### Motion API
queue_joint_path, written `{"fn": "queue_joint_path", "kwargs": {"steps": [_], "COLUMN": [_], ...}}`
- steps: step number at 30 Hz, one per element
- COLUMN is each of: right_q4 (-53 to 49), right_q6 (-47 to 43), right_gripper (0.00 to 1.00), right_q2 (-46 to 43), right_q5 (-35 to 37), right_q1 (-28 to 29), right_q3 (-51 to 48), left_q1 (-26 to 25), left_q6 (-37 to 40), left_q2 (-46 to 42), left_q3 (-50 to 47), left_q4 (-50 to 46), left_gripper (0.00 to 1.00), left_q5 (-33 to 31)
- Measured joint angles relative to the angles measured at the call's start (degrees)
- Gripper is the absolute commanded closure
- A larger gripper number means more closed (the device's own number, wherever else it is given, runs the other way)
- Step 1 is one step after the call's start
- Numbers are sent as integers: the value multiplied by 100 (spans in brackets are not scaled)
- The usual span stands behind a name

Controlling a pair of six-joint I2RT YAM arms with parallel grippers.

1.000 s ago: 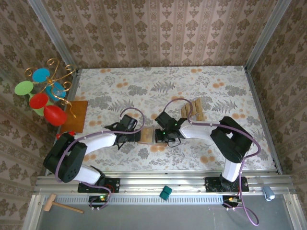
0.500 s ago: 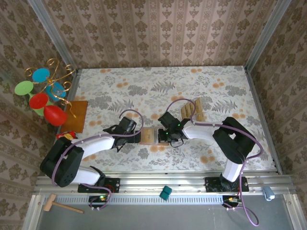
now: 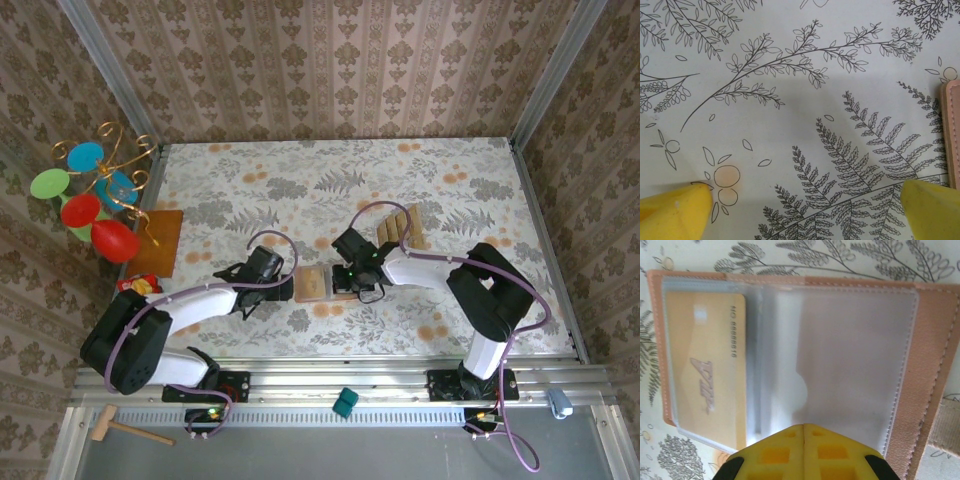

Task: Put the credit cards into the card holder
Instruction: Insert the credit card into the card slot.

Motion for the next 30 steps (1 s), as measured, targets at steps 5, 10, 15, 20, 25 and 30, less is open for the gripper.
{"fn": "queue_joint_path", "kwargs": {"steps": [5,10,15,20,25,30], "right_q4": [-15,-9,11,37,59,55], "right_q6": [2,4,11,26,26,24], "right_gripper": [99,99,99,99,99,99], "right_q2": [0,17,181,337,358,356], "right_q5": [-2,-11,-20,-39,-44,-37], "right_q1": [46,105,166,208,240,251], "right_q3": [149,219,236,238,293,310], "left_q1": [-2,-57,-76,-98,-105,-107], "left_q6": [0,2,0,0,-2,-2], "left_q2": [103,199,249,293,330,332], "left_q3": [66,140,197,219,225,229], "left_q4": [-22,-85,-138,-155,-155,-157], "left_gripper": [2,2,2,2,2,2], "left_q5": [-46,-114,-144,-162,-170,-175]}}
